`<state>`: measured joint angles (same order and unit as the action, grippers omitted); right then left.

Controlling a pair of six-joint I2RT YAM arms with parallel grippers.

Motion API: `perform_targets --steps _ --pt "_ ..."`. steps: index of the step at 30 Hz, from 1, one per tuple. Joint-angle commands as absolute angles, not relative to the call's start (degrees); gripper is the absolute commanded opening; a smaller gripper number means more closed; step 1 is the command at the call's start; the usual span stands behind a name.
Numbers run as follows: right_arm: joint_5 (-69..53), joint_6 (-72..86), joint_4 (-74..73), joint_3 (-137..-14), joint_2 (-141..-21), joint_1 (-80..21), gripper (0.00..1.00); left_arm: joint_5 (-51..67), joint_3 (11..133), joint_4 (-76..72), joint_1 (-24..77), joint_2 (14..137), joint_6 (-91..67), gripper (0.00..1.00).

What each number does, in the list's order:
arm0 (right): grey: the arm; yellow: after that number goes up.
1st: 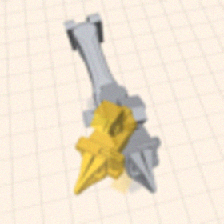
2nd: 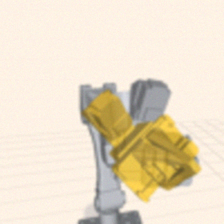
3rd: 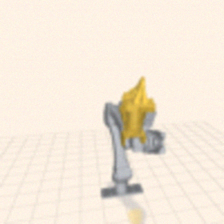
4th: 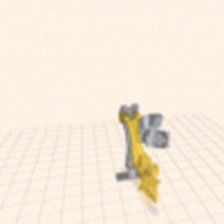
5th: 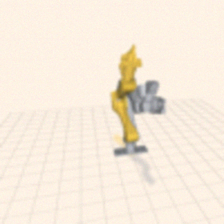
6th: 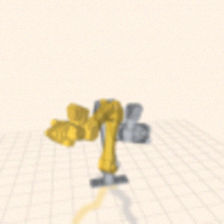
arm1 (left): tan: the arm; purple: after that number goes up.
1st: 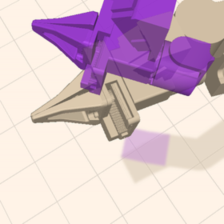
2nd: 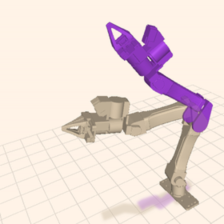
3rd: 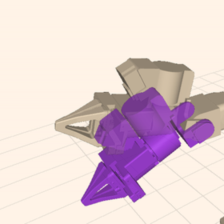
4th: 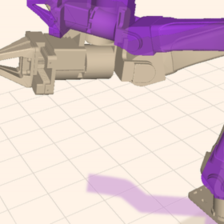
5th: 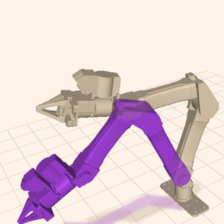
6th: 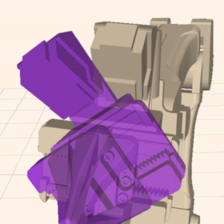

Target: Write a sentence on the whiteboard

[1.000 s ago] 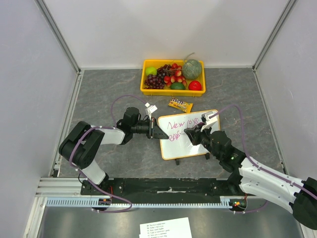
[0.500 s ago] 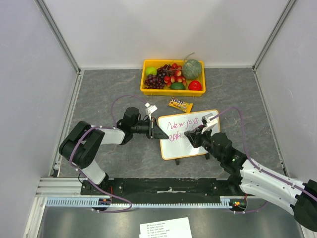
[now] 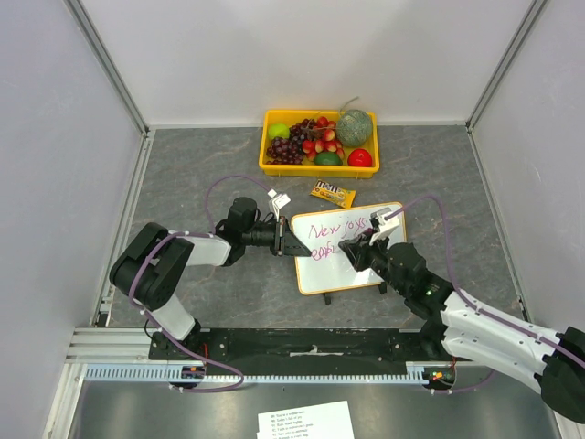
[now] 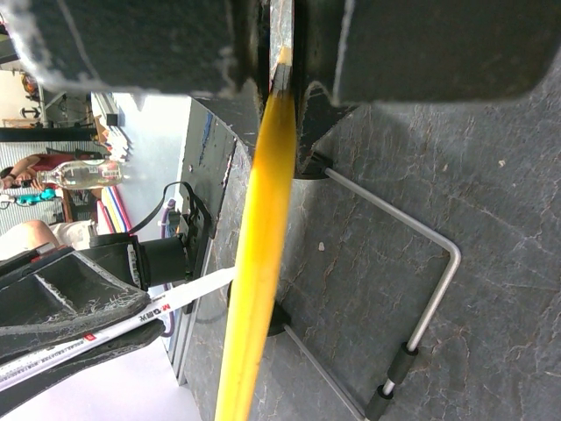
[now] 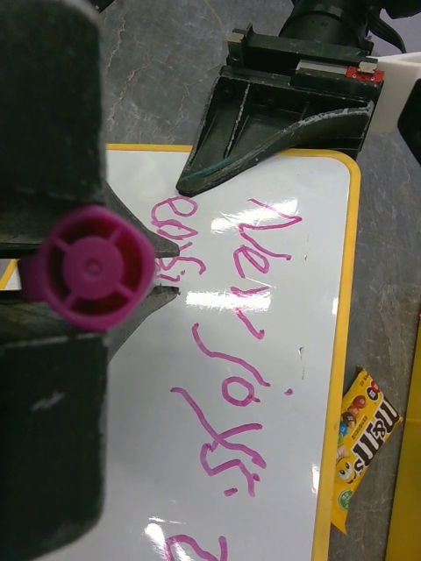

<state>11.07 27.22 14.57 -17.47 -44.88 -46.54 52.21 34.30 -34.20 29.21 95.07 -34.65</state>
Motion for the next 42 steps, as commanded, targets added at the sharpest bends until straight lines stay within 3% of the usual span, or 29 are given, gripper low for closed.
perform_targets --steps 1,42 --pt "15.3 25.0 14.2 -20.8 -47.1 -46.6 0.00 41.3 33.5 -23.6 28.0 98.2 -30.6 0.02" --pt "16.4 25.1 9.0 -23.5 -44.2 -46.6 0.00 41.7 33.7 -23.7 27.9 98.8 -30.7 0.02"
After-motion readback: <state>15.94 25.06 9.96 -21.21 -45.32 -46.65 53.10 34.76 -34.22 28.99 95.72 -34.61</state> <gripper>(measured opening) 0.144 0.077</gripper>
